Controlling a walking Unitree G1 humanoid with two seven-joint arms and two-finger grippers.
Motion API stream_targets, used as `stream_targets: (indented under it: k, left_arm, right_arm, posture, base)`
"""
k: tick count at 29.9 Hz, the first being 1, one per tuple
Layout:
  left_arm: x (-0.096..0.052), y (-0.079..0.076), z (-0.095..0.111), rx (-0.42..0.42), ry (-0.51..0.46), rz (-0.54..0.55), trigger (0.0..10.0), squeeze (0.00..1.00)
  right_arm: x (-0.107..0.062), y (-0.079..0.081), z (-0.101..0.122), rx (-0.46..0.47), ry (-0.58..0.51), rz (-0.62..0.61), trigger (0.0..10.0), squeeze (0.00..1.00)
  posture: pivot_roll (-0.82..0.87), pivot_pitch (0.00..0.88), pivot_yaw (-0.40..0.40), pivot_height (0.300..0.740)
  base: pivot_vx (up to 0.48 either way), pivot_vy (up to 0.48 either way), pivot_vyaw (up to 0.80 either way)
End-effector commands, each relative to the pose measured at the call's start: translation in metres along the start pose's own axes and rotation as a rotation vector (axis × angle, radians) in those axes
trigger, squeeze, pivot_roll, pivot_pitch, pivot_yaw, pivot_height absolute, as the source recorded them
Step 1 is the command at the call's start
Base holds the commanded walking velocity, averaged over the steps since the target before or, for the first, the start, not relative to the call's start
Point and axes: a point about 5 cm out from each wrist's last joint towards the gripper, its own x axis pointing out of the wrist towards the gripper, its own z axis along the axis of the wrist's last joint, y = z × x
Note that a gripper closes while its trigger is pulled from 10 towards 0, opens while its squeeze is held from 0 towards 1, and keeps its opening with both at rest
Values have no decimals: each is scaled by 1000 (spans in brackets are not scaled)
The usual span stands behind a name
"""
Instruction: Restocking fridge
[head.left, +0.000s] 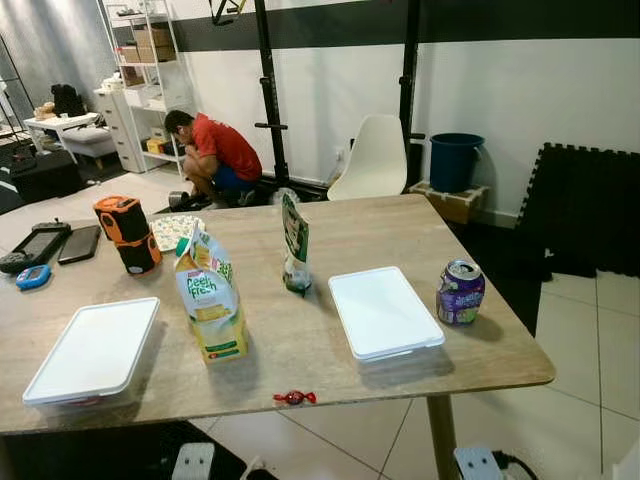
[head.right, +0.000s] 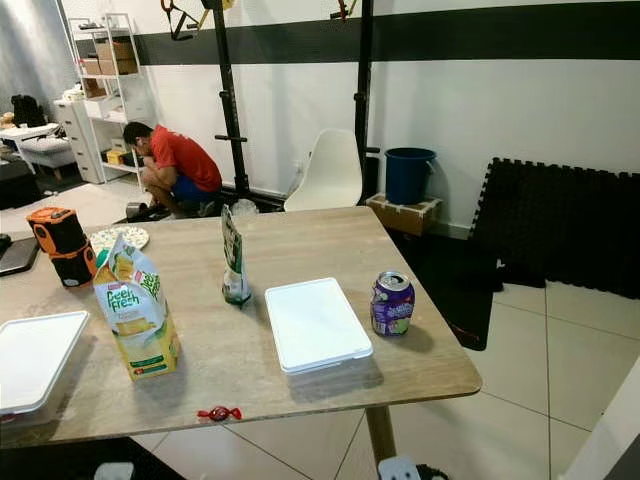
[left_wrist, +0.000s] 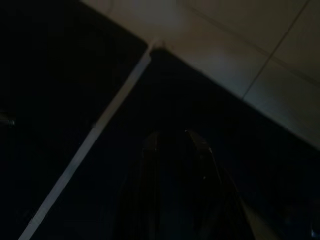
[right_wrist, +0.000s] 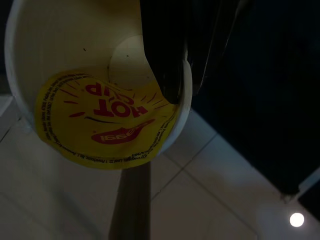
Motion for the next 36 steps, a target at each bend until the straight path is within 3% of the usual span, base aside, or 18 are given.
stream_targets:
  k: [1, 4, 6, 11, 16, 20, 24, 32, 36]
  left_arm:
    - [-3, 10, -6, -7, 15, 24, 10000, 0]
    - [-10, 10, -36, 18, 96, 23, 10000, 0]
    - [-12, 8, -45, 16, 117, 20, 10000, 0]
    - [-10, 7, -38, 5, 96, 20, 10000, 0]
    - [-2, 8, -4, -22, 4, 20, 10000, 0]
    - [-5, 7, -18, -18, 38, 22, 10000, 0]
    - [-11, 5, -44, 4, 106, 17, 10000, 0]
    - [-3, 4, -14, -1, 42, 20, 10000, 0]
    - [-2, -1, -11, -2, 26, 8, 10000, 0]
  right_arm:
    - [-1, 0, -1, 12, -4, 1, 10000, 0]
    - [-7, 6, -22, -18, 52, 21, 10000, 0]
    - [-9, 8, -28, -30, 66, 30, 10000, 0]
    - [-7, 7, -22, -26, 52, 28, 10000, 0]
    - [1, -1, 4, -16, -11, 6, 10000, 0]
    - [-1, -1, -3, -16, 7, 4, 10000, 0]
    - [-8, 4, -25, -32, 66, 23, 10000, 0]
    - [-2, 2, -7, -5, 29, 0, 10000, 0]
    - [-3, 6, -11, 13, 38, -1, 10000, 0]
  posture:
    - [12, 39, 43, 740]
    - [12, 41, 46, 740]
    - [12, 41, 46, 740]
    - [12, 48, 42, 740]
    - [16, 44, 38, 740]
    - [14, 44, 40, 740]
    - [21, 43, 30, 740]
    - [40, 32, 40, 740]
    - [63, 32, 38, 740]
  base:
    - [0, 0, 0]
    - [0, 0, 0]
    - [0, 0, 0]
    - [0, 0, 0]
    - [0, 0, 0]
    - [0, 0, 0]
    - [0, 0, 0]
    - [0, 0, 0]
    - [0, 0, 0]
